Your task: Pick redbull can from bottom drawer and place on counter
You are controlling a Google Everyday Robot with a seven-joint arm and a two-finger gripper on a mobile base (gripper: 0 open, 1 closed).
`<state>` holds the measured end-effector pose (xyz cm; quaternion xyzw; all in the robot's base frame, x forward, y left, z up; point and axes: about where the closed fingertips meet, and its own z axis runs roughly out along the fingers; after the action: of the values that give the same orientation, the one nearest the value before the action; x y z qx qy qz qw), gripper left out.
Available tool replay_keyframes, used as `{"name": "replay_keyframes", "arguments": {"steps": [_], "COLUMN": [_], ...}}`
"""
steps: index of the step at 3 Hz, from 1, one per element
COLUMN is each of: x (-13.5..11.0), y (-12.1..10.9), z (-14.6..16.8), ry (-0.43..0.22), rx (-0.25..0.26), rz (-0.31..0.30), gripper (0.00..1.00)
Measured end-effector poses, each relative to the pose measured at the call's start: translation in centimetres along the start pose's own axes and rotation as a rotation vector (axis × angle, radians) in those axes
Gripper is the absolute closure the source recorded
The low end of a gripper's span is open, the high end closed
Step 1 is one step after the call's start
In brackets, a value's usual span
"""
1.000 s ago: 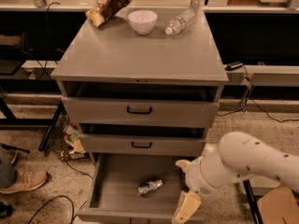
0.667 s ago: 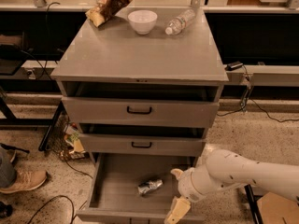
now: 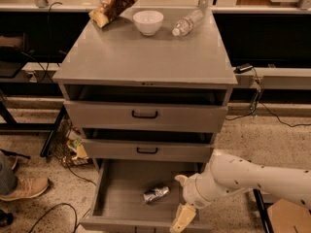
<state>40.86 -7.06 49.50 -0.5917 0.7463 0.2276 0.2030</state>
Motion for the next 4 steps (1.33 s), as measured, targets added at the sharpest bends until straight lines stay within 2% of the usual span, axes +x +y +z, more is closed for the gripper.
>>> {"name": "replay_keyframes", "arguments": {"steps": [1, 2, 3, 4], "x": [1.3, 4.0, 7.9, 7.9], "y": [-4.0, -8.9, -14.6, -14.6], "z": [2.9, 6.7, 12.0, 12.0], "ry": [0.009, -0.001, -0.024, -0.024], "rx": [0.022, 0.042, 0.058, 0.058], "rz": [-0.092, -0.162, -0.150, -0.150], "gripper": [0.00, 0.00, 0.00, 0.00]}}
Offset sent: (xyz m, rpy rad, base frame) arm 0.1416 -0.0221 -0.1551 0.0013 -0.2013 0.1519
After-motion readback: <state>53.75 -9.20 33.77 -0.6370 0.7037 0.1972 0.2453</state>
